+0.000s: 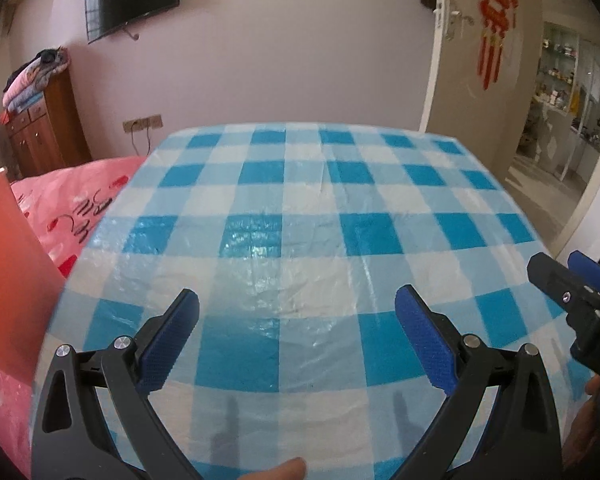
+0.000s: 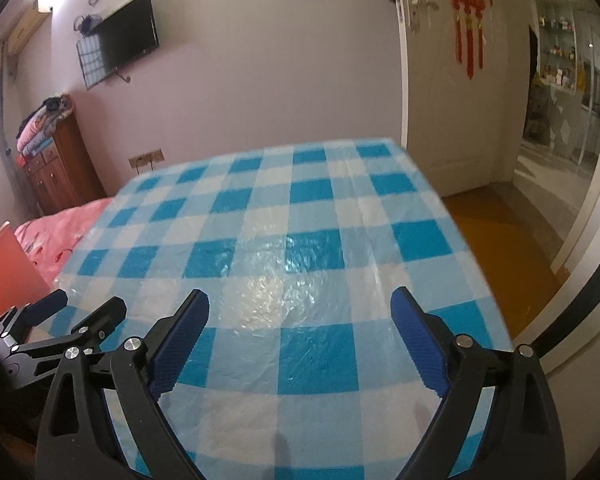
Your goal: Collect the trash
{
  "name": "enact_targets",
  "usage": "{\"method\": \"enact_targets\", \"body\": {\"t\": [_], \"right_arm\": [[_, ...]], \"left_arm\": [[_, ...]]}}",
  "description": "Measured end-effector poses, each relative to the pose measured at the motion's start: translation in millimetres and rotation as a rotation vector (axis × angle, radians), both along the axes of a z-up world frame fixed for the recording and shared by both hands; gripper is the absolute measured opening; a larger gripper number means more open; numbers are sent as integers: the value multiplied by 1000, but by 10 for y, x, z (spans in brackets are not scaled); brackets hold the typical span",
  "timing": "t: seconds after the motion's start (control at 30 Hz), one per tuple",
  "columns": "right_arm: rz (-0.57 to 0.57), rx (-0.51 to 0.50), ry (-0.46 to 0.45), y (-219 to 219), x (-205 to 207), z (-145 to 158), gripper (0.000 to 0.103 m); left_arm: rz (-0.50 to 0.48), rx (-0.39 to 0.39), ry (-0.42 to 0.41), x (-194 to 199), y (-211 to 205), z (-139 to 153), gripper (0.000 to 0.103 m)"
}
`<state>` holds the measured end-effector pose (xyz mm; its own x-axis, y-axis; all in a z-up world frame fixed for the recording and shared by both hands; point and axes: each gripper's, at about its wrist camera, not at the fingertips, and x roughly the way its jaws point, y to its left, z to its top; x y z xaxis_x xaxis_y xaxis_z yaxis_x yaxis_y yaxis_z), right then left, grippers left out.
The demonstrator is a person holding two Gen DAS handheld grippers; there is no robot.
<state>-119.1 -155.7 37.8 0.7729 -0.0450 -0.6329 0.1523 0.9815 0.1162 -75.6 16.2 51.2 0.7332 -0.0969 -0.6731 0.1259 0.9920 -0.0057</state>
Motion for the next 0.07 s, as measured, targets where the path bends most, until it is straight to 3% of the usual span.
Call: {"method": "enact_targets", "body": {"t": [0.07], "right_arm": [[-1,3,25,-6,100,-84,91]], "left_arm": [[19,7,34,96,-22,-103,99]]}}
